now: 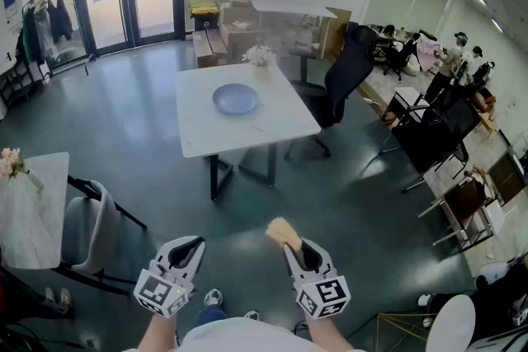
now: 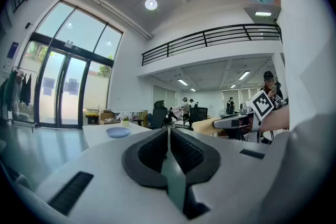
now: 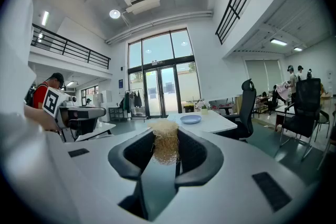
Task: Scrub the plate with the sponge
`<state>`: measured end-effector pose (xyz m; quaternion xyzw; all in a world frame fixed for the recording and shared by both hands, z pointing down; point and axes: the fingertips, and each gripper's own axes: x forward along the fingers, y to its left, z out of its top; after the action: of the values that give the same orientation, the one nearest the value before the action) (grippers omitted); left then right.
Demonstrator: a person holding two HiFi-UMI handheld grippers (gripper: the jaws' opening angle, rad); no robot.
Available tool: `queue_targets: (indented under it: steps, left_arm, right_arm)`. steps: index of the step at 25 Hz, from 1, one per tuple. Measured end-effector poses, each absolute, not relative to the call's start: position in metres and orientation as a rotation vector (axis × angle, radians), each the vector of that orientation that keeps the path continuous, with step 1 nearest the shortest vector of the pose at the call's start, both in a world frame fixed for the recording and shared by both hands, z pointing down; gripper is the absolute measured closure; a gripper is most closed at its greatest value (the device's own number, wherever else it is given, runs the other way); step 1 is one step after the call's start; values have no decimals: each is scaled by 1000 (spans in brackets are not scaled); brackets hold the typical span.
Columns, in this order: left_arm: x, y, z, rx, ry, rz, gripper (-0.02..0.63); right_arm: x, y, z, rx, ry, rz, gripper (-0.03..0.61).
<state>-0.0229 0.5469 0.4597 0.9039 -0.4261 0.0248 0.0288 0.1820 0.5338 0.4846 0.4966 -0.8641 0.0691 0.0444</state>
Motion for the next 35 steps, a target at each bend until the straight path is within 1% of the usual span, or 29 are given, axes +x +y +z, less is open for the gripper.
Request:
queue_targets:
  steps: [15,24,32,35]
  left_arm:
    - [-19,541,465,2764,-1333,75,575]
    - [-54,469,462,2793,-1279,-8,575]
    - [-110,386,457,2849,-1223,15,575]
    - [-120,363,457,2859,-1183,15,575]
  right_arm:
    - [191,528,483,1523,-2698,263,439]
    - [165,469,486,1566,-2654,261,439]
    - [110,391,472,1632,-2634,226,439]
    - [96,371,470,1656,-2631,230,439]
